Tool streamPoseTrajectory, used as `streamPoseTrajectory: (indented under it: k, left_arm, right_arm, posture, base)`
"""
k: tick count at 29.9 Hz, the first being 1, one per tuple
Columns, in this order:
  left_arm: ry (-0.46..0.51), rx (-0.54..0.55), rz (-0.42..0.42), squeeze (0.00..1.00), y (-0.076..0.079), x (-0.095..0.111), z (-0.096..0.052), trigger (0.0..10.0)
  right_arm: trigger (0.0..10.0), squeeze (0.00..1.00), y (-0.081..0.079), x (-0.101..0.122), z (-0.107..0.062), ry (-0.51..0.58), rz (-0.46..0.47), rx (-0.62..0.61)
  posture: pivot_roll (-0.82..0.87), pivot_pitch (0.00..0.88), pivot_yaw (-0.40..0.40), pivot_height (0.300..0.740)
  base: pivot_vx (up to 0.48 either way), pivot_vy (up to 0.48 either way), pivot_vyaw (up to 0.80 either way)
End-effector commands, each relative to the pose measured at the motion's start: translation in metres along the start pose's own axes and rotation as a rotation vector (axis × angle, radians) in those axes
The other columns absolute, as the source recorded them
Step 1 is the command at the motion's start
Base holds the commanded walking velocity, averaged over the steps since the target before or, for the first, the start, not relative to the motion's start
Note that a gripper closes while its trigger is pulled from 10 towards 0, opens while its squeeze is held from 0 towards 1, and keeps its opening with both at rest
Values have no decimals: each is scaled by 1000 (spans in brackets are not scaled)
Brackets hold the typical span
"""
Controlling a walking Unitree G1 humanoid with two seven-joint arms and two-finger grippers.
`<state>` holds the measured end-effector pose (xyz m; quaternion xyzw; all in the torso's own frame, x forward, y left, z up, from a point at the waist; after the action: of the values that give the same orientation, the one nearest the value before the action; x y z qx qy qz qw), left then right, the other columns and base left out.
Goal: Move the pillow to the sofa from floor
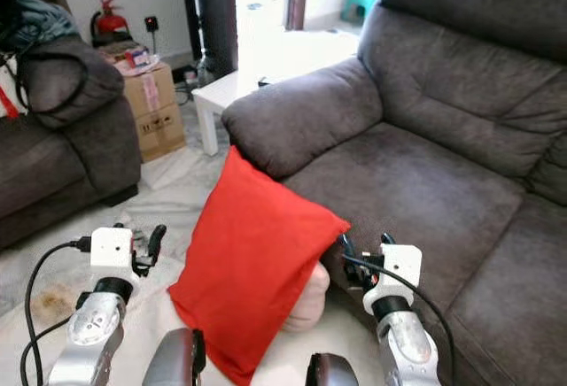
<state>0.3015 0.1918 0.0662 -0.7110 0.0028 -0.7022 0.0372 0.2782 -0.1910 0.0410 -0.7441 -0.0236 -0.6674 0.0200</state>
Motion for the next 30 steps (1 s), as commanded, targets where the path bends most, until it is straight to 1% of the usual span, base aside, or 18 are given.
streamPoseTrajectory:
  k: [1,4,7,30]
  left_arm:
    - [8,6,16,0,-2,3,2,10000]
    - [7,8,16,0,-3,3,2,10000]
    - [8,11,16,0,-3,3,2,10000]
    - [4,17,17,0,-4,2,2,10000]
  right_arm:
    - [10000,0,-1,5,1,16,-2,6]
    - [10000,0,-2,4,1,14,-3,11]
    - [10000,0,-3,3,1,11,18,10]
    - [10000,0,-1,2,1,-4,18,0]
  posture:
    - [-27,0,-48,603]
    - [-26,0,-49,603]
    - [-26,0,-48,603]
    - [-27,0,-52,603]
  base:
    - [0,0,575]
    - [0,0,600]
    - [165,0,0]
    - [299,0,0]
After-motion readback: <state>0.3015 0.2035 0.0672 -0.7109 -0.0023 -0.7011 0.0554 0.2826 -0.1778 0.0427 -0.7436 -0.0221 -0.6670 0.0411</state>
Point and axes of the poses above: a point about 5 cm out from each wrist's last joint towards the gripper, its own z axis pointing out of the wrist towards the gripper, its own x axis along the axis of the wrist's last joint, y = z × x, the point moved 3 cm from there along z, pointing out of the wrist towards the gripper, and after that the axes turned 5 degrees about -z, right-handed, at the moved point
